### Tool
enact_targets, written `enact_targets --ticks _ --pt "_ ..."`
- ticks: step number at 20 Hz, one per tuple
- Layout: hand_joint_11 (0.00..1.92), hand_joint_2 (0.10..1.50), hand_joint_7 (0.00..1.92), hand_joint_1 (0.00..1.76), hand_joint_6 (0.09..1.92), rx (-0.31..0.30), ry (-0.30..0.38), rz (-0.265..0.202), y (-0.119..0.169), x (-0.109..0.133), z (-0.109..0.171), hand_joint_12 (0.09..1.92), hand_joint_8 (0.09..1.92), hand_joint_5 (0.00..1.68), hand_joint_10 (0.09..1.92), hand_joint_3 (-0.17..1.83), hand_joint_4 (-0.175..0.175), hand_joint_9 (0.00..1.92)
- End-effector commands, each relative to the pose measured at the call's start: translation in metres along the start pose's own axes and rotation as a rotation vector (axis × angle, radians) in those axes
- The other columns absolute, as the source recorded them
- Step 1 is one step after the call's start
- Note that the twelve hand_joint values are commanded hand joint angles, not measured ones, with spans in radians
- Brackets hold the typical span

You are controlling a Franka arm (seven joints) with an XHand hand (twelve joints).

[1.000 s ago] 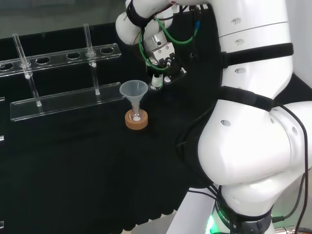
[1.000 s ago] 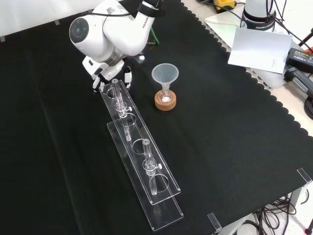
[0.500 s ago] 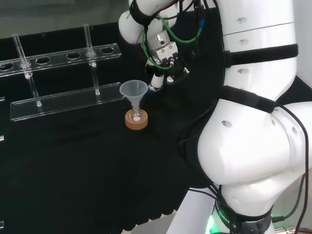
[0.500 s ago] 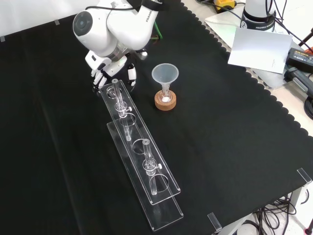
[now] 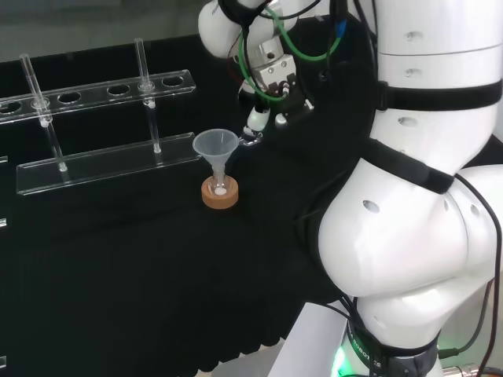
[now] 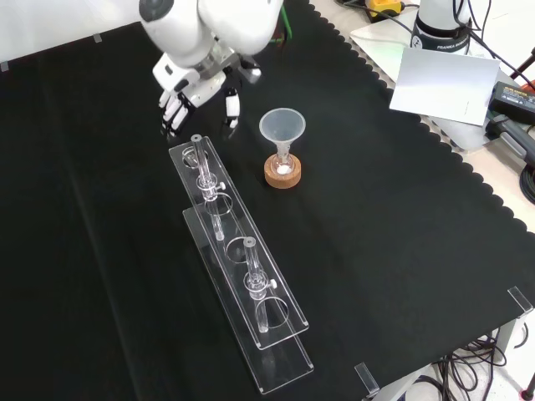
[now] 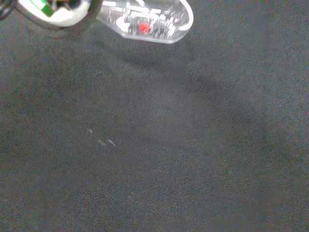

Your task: Put the weighing funnel back on the table.

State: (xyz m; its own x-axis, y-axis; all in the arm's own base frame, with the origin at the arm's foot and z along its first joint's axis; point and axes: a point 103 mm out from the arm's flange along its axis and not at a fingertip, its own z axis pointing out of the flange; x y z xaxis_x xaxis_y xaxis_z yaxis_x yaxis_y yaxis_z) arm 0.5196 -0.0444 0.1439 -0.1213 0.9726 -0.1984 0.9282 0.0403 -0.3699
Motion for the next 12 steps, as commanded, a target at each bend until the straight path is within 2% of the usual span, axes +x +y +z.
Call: enact_targets --ticks 1,12 --pt "0.41 0.62 0.26 0.79 0.24 -0.064 0.023 0.055 -0.044 -0.011 -0.03 1.29 0.65 0.42 0.56 0.45 -0.017 0.58" --pt "0.41 0.62 0.27 0.79 0.23 -0.106 0.001 0.099 -0.092 -0.008 -0.064 1.29 0.65 0.43 0.57 0.45 -0.017 0.59"
